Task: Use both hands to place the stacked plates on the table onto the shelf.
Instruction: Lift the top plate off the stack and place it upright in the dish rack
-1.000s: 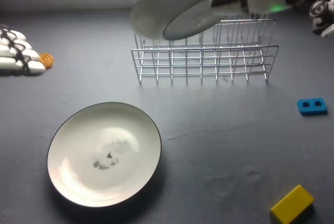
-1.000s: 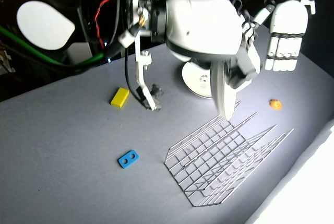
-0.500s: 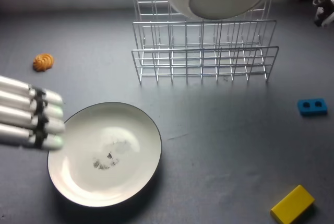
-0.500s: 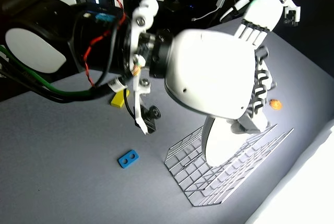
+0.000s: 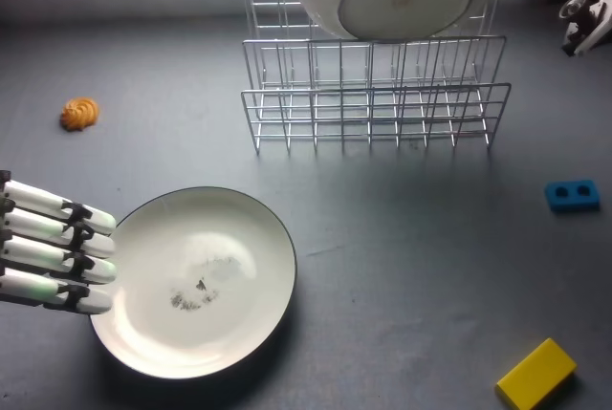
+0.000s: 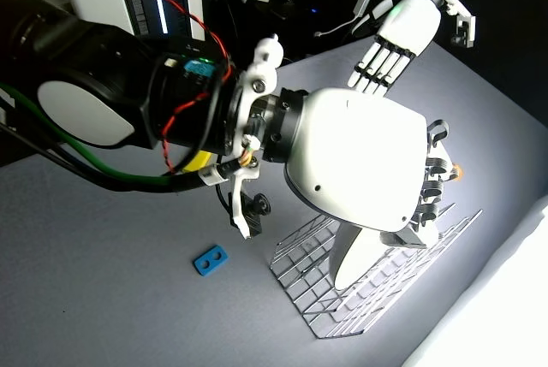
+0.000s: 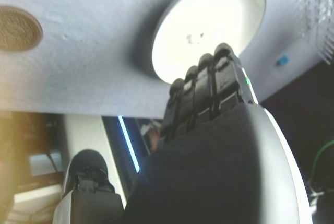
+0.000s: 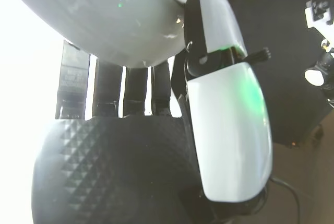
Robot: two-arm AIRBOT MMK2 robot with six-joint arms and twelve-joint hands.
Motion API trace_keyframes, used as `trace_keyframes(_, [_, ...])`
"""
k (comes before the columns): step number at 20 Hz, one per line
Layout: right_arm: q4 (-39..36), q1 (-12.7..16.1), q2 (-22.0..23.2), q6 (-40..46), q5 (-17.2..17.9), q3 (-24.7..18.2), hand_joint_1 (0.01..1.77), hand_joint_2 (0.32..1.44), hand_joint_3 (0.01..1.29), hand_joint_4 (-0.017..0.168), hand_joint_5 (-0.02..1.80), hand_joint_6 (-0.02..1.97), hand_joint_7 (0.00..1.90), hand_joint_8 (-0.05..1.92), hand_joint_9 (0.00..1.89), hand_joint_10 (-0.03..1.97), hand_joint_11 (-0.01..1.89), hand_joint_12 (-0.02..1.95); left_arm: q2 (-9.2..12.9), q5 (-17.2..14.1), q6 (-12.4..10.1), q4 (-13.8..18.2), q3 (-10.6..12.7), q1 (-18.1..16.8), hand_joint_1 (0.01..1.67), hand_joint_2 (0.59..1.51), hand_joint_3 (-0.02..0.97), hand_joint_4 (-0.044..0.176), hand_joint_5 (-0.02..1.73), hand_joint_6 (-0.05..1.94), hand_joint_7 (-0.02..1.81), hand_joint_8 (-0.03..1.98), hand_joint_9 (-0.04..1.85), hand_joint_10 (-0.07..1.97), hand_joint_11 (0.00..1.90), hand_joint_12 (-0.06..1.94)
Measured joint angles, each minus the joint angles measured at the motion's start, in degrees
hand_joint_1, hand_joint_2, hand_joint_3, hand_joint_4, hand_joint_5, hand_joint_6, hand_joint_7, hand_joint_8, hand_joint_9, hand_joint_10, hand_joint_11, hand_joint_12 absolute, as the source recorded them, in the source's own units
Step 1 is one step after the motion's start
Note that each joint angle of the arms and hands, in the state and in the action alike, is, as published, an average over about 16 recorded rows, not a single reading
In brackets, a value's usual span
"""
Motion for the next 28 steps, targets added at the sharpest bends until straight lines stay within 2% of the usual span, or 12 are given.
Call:
trace_keyframes(7, [2.95,-1.71,-2.28,-1.30,0.15,2.68,1.17,1.08,0.01,-0.008,0.68,1.35,0.92,1.13,1.09,0.42,0.78,1.07,-0.19,8.05,-1.45,-0.09,-2.97,2.86,0.02,1.063,0.015,0.001,0.02,0.02,0.02,0.00,0.02,0.01,0.02,-0.01])
trace_keyframes(15, [5.42,-4.36,-4.00,-2.36,0.79,4.33,1.17,1.08,0.01,-0.008,0.69,1.35,0.93,1.10,1.12,0.34,0.79,1.07,-0.86,17.82,-3.69,-2.98,-6.12,5.65,0.02,1.072,0.015,0.001,0.01,0.02,0.02,0.00,0.02,0.01,0.01,-0.01])
trace_keyframes(22, [6.21,-6.45,-4.62,-2.67,1.32,4.96,1.17,1.09,0.01,-0.007,0.67,1.36,0.93,1.09,1.14,0.27,0.81,1.08,-1.36,25.63,-5.79,-8.16,-8.51,8.62,0.02,1.073,0.016,0.000,0.01,0.02,0.02,0.00,0.01,0.00,0.01,-0.01])
trace_keyframes(25, [6.32,-7.04,-4.73,-2.76,1.41,5.13,1.13,1.12,0.01,-0.007,0.65,1.38,0.91,0.94,1.12,0.24,0.79,1.09,-1.44,28.00,-6.80,-10.84,-9.30,10.24,0.02,1.073,0.016,0.000,0.01,0.02,0.02,0.00,0.00,-0.01,0.01,-0.01])
trace_keyframes(28, [6.36,-7.30,-4.78,-2.81,1.54,5.30,1.08,1.16,0.01,-0.006,0.62,1.23,0.89,0.75,1.09,0.20,0.73,1.10,-1.45,29.81,-7.67,-13.82,-9.90,12.08,0.02,1.072,0.016,0.000,0.01,0.01,0.02,0.00,-0.01,-0.02,0.01,0.00])
